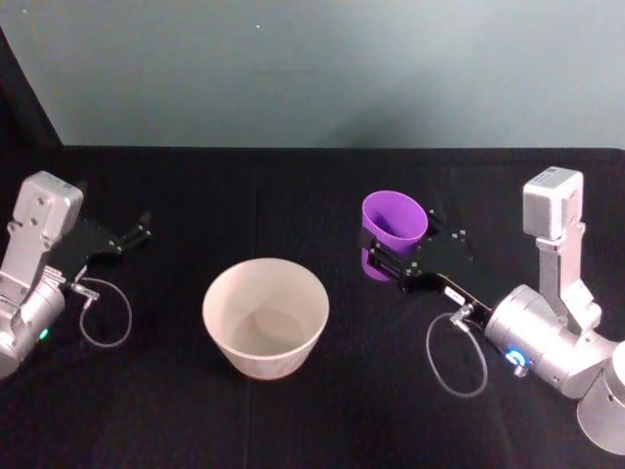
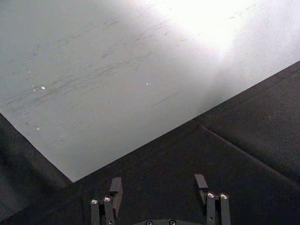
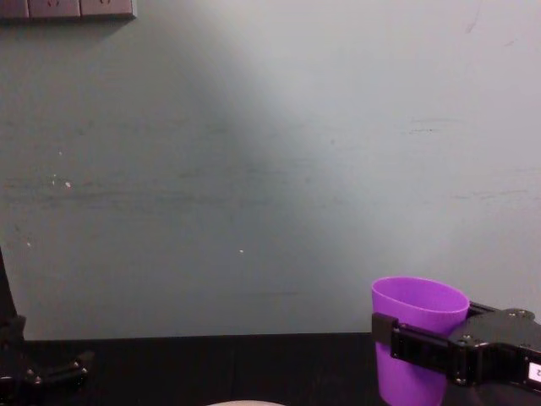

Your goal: Pick up the cup and pour the mung beans from the cup into the bowl.

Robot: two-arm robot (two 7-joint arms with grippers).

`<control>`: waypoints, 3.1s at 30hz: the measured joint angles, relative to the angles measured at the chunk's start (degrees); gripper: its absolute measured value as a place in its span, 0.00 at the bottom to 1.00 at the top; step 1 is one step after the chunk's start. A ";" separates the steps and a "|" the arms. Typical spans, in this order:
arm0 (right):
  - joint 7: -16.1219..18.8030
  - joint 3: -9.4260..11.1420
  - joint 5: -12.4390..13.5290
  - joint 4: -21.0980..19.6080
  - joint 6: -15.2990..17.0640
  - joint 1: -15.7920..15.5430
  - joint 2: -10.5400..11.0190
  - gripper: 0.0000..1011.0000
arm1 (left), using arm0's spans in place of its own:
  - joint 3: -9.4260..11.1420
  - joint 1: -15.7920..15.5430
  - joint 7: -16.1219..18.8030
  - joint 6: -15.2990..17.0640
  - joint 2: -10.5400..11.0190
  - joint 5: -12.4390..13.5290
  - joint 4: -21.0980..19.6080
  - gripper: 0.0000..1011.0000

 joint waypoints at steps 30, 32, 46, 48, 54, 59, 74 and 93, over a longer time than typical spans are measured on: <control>0.00 0.00 0.00 0.00 0.00 0.00 0.00 0.72 | 0.00 0.00 0.00 0.00 0.00 0.00 0.00 0.99; 0.00 0.00 0.00 0.00 0.00 0.00 0.00 0.72 | 0.00 0.00 0.00 0.00 0.00 0.00 0.00 0.99; -0.07 -0.35 -0.26 -0.11 0.06 0.14 0.28 0.72 | 0.00 0.00 0.00 0.00 0.00 0.00 0.00 0.99; -0.50 -1.25 -1.58 -0.50 0.49 0.59 0.94 0.72 | 0.00 0.00 0.00 0.00 0.00 0.00 0.00 0.99; -2.25 -4.18 -7.89 -2.28 2.53 2.21 2.72 0.72 | 0.00 0.00 0.00 0.00 0.00 0.00 0.00 0.99; -3.38 -6.02 -13.16 -3.54 4.14 3.36 3.27 0.72 | 0.00 0.00 0.00 0.00 0.00 0.00 0.00 0.99; -3.69 -13.44 -30.62 -6.27 10.61 8.72 4.34 0.72 | 0.00 0.00 0.00 0.00 0.00 0.00 0.00 0.99; -0.13 -22.08 -48.39 -7.69 16.82 14.87 4.30 0.72 | 0.00 0.00 0.00 0.00 0.00 0.00 0.00 0.99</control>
